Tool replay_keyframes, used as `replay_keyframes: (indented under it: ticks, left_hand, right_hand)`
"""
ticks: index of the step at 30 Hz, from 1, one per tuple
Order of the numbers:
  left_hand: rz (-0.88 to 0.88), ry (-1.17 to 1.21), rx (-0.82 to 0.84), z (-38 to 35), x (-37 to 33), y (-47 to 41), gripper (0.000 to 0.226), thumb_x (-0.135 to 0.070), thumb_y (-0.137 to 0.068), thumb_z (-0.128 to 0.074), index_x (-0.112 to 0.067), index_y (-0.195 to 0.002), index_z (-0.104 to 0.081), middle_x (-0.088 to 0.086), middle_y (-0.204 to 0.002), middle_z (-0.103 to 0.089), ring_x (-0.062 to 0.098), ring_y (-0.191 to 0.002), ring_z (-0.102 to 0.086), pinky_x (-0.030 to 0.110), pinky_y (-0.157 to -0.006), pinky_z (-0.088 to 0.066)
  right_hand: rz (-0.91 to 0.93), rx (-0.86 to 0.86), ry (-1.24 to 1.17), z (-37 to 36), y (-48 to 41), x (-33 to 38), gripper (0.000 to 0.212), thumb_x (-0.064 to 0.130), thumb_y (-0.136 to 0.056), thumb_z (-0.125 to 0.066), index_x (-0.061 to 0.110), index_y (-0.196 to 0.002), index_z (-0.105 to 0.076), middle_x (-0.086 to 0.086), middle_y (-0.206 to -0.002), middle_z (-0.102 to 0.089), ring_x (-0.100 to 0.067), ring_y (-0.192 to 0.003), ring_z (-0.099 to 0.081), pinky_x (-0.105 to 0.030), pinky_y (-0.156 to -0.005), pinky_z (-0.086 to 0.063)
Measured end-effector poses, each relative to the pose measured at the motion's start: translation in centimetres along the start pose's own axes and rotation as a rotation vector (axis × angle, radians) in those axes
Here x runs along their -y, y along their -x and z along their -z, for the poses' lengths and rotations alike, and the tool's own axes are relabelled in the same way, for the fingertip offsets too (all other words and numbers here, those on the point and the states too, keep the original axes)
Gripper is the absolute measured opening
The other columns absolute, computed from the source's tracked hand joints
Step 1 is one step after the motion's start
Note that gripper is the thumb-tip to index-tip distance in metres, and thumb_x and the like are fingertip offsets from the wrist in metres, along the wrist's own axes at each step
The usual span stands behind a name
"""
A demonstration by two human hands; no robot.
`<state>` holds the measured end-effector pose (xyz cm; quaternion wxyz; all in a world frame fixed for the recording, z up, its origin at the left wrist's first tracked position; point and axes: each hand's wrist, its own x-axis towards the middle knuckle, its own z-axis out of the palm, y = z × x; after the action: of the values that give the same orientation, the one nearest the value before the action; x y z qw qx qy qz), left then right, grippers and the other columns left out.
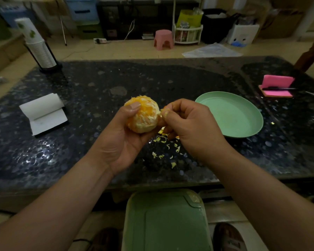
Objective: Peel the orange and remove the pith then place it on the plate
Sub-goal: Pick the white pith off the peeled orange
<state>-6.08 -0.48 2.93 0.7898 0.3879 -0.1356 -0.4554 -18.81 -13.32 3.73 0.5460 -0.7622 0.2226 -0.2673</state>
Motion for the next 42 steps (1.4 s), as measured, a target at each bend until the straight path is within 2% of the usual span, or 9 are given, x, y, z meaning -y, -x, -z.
replay_keyframes:
  ticks: [6,10,14,17,19,24,31,37,42]
  left_hand:
    - [0.007,-0.003,0.003,0.4,0.0,-0.3,0.047,-0.026,-0.095,-0.063,-0.002,-0.135,-0.060,0.021,-0.130,-0.071,0.033,-0.114,-0.072,0.048,-0.107,-0.056]
    - [-0.038,-0.091,0.005,0.2,0.1,-0.2,0.036,-0.024,-0.097,-0.061,-0.002,-0.125,-0.063,0.019,-0.117,-0.077,0.030,-0.106,-0.076,0.043,-0.100,-0.061]
    - [-0.057,-0.147,-0.001,0.3,0.2,-0.2,0.026,-0.023,-0.093,-0.066,-0.007,-0.112,-0.074,0.014,-0.116,-0.077,0.025,-0.107,-0.075,0.038,-0.095,-0.063]
    - [-0.042,-0.153,0.018,0.7,0.3,-0.3,0.021,-0.024,-0.090,-0.069,-0.013,-0.098,-0.086,0.014,-0.114,-0.076,0.025,-0.106,-0.074,0.036,-0.091,-0.063]
    - [-0.028,-0.154,0.030,0.8,0.2,-0.3,0.021,-0.024,-0.089,-0.070,-0.014,-0.098,-0.086,0.015,-0.114,-0.076,0.026,-0.104,-0.074,0.037,-0.092,-0.063]
    - [0.011,-0.101,0.054,0.7,0.1,-0.3,0.032,-0.024,-0.093,-0.063,-0.005,-0.117,-0.072,0.018,-0.117,-0.074,0.028,-0.102,-0.073,0.040,-0.096,-0.062]
    - [0.039,-0.071,0.070,0.0,-0.2,0.0,0.039,-0.027,-0.098,-0.053,-0.002,-0.126,-0.065,0.017,-0.115,-0.075,0.027,-0.100,-0.074,0.038,-0.093,-0.063]
    - [0.068,-0.023,0.049,0.0,-0.6,0.2,0.039,-0.032,-0.096,-0.058,-0.005,-0.122,-0.067,0.019,-0.118,-0.075,0.032,-0.105,-0.076,0.045,-0.106,-0.056]
    - [0.069,0.021,0.032,0.3,-0.8,0.1,0.052,-0.034,-0.091,-0.067,-0.006,-0.134,-0.061,0.021,-0.126,-0.072,0.036,-0.113,-0.073,0.045,-0.102,-0.059]
  right_hand:
    - [-0.036,0.033,-0.051,0.1,0.1,0.2,0.012,0.019,-0.105,-0.065,0.015,-0.096,-0.072,-0.007,-0.088,-0.078,-0.017,-0.076,-0.073,-0.030,-0.068,-0.061]
    - [-0.100,0.050,-0.058,0.0,0.1,0.2,0.021,0.036,-0.107,-0.061,0.019,-0.101,-0.072,-0.004,-0.093,-0.079,-0.019,-0.081,-0.074,-0.038,-0.069,-0.064]
    - [-0.117,0.089,0.064,0.0,0.2,0.3,0.026,0.047,-0.100,-0.069,0.022,-0.100,-0.068,-0.003,-0.090,-0.078,-0.022,-0.079,-0.076,-0.041,-0.066,-0.065]
    - [-0.082,0.112,0.088,0.2,0.1,0.3,0.018,0.038,-0.102,-0.070,0.021,-0.095,-0.067,-0.001,-0.082,-0.075,-0.016,-0.070,-0.074,-0.034,-0.061,-0.061]
    - [-0.070,0.136,0.057,0.4,0.0,0.3,0.016,0.031,-0.104,-0.069,0.019,-0.094,-0.068,-0.001,-0.081,-0.076,-0.013,-0.069,-0.072,-0.031,-0.062,-0.060]
    - [-0.099,0.160,-0.092,0.3,0.0,0.3,0.015,0.021,-0.106,-0.066,0.013,-0.094,-0.068,-0.003,-0.079,-0.077,-0.017,-0.073,-0.070,-0.032,-0.066,-0.059]
    - [-0.153,0.134,-0.262,0.1,-0.1,0.4,0.016,0.010,-0.102,-0.065,0.012,-0.087,-0.066,-0.005,-0.071,-0.071,-0.015,-0.064,-0.063,-0.028,-0.060,-0.051]
    - [-0.185,0.119,-0.298,0.4,-0.2,0.3,0.016,0.005,-0.101,-0.063,0.010,-0.086,-0.064,-0.006,-0.071,-0.069,-0.015,-0.062,-0.061,-0.026,-0.057,-0.050]
    - [-0.187,0.111,-0.268,0.7,-0.3,0.2,0.015,0.008,-0.101,-0.065,0.010,-0.087,-0.065,-0.007,-0.074,-0.070,-0.015,-0.064,-0.062,-0.026,-0.057,-0.051]
